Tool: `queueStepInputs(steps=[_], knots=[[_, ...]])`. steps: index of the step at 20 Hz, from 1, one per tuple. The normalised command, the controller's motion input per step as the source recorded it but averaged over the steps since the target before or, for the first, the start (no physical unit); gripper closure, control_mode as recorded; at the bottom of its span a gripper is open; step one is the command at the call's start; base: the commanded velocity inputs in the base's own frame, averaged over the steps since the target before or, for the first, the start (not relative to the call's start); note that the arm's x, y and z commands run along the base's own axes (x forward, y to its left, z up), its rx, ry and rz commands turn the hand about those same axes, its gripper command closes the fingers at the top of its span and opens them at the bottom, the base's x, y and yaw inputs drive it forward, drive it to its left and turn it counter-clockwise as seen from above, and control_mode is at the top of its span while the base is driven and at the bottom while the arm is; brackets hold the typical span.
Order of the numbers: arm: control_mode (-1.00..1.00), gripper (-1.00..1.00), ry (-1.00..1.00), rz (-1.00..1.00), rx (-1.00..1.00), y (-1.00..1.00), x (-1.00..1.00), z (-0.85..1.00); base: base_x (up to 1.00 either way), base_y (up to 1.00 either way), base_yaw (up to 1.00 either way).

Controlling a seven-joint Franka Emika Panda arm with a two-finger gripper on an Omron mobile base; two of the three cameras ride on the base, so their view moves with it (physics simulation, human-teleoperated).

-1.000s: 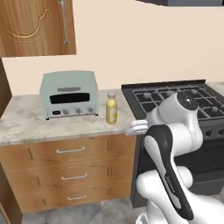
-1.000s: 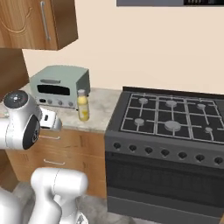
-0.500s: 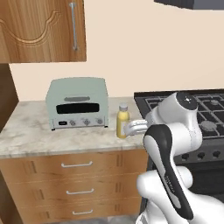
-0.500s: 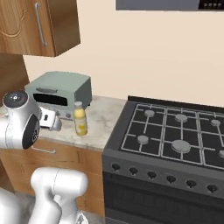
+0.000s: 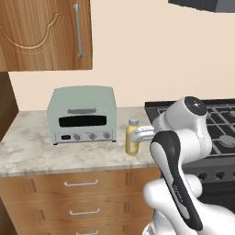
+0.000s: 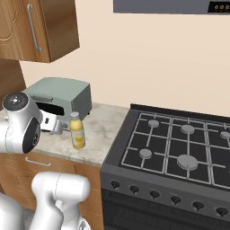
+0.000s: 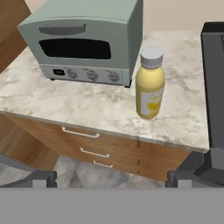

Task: There is a wine glass and glass cup on the dining counter. Place the wine bottle next to the wine glass and the juice bottle next to the glass cup.

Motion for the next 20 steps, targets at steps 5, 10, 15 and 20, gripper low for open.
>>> queueStepInputs(steps=[5,10,15,20], knots=[[1.0,-1.0,0.0,0.0,0.0,0.0,0.0,0.0,0.0,-0.01,0.0],[1.0,-1.0,0.0,0.0,0.0,0.0,0.0,0.0,0.0,0.0,0.0],[1.0,-1.0,0.0,0.0,0.0,0.0,0.0,0.0,0.0,0.0,0.0],[1.0,-1.0,0.0,0.0,0.0,0.0,0.0,0.0,0.0,-0.01,0.0]])
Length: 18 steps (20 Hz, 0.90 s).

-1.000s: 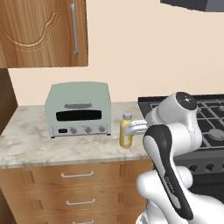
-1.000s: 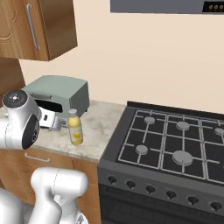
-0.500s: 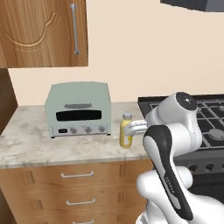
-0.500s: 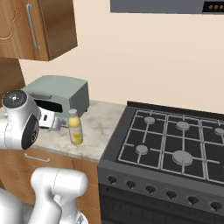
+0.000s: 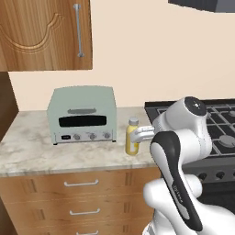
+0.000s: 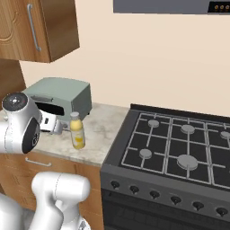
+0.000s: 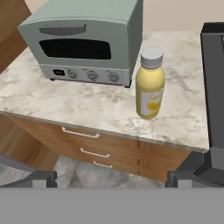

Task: There is a wine glass and glass cup on the dining counter. Place the wine bottle next to the wine glass and the juice bottle next to the glass cup.

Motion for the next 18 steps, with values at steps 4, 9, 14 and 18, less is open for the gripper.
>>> queueStepInputs(steps=[4,9,14,18], knots=[[1.0,-1.0,0.0,0.0,0.0,0.0,0.0,0.0,-0.02,-0.06,0.01],[-1.0,-1.0,0.0,0.01,0.0,-0.03,-0.01,0.0,-0.07,-0.07,0.03],[-1.0,-1.0,0.0,0.23,0.03,-0.1,-0.19,0.02,0.0,0.0,0.0],[-1.0,-1.0,0.0,0.37,0.0,-0.08,-0.3,0.08,0.0,0.0,0.0]])
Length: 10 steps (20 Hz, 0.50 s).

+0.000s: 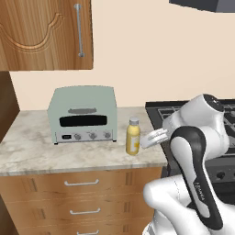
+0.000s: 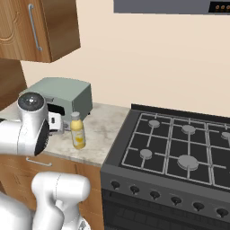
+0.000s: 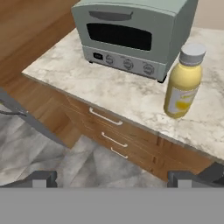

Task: There is a wine glass and glass cup on the dining counter. Place the wine bottle next to the wine glass and the juice bottle next to the glass cup.

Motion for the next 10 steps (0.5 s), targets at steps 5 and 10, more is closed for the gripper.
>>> queueStepInputs(steps=[5,10], knots=[[-1.0,-1.0,0.05,0.27,0.0,-0.08,-0.27,0.14,0.0,0.0,0.0],[-1.0,-1.0,-0.01,0.13,0.0,-0.09,-0.33,0.12,0.0,0.0,0.0]])
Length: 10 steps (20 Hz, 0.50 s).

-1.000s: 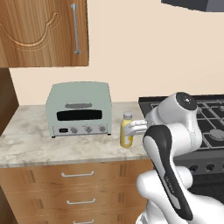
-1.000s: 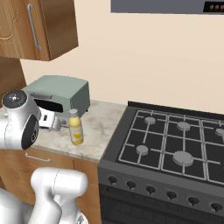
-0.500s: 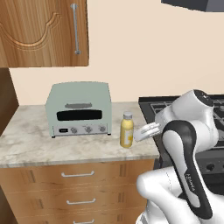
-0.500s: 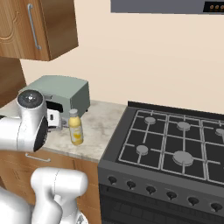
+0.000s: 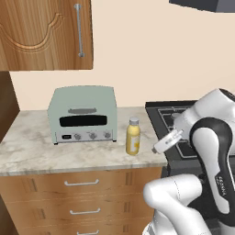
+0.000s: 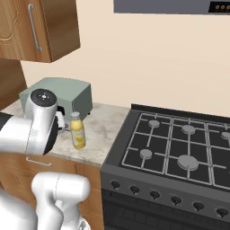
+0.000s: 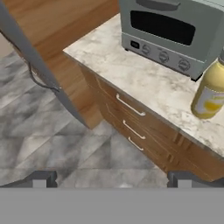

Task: There is a wine glass and glass cup on the dining counter. Place the wine bottle next to the wine glass and the juice bottle next to the glass cup.

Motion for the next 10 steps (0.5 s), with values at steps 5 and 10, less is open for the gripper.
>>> queueStepInputs(steps=[5,10], knots=[[-1.0,-1.0,-0.29,0.0,0.0,-0.1,-0.47,0.03,0.0,0.0,0.0],[-1.0,-1.0,-0.35,-0.02,0.0,-0.12,-0.45,0.02,0.0,0.0,0.0]])
